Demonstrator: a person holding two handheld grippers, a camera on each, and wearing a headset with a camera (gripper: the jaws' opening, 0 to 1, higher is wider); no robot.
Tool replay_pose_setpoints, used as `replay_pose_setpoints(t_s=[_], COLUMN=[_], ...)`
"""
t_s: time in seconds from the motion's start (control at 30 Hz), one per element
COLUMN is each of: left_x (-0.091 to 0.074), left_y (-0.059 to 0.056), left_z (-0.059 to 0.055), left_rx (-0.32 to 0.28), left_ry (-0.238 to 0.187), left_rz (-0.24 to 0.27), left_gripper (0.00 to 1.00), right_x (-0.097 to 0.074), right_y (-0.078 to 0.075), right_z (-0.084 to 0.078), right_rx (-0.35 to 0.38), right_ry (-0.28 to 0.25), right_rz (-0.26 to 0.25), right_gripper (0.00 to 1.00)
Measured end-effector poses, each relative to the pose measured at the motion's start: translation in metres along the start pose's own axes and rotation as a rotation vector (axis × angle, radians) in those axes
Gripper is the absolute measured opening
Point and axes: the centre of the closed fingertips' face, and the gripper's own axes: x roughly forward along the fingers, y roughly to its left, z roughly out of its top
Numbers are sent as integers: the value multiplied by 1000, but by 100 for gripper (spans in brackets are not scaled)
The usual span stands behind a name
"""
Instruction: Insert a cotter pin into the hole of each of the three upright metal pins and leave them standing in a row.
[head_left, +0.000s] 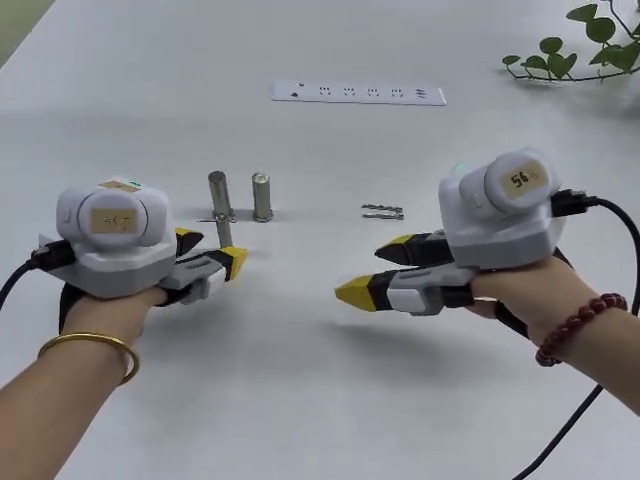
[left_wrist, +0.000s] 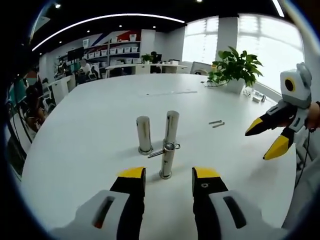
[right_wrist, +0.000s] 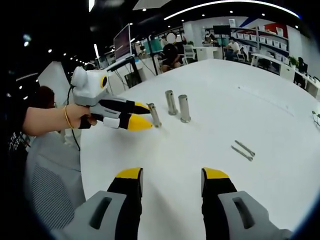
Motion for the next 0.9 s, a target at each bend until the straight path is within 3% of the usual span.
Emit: replay_pose_setpoints(t_s=[0.17, 0.47, 0.9], left_x=[-12, -32, -54], left_y=[-9, -22, -30], left_z=[5, 10, 20], left_rx=[-39, -8, 10], left_ry=[-24, -52, -103], left_rz=[-36, -56, -55], left_gripper=[47, 55, 65], right_x=[9, 28, 51], right_y=[0, -13, -22], right_z=[12, 37, 71], right_rx=[-35, -73, -90], right_ry=[-11, -62, -168], right_rz=[2, -10, -42], right_gripper=[41, 38, 31])
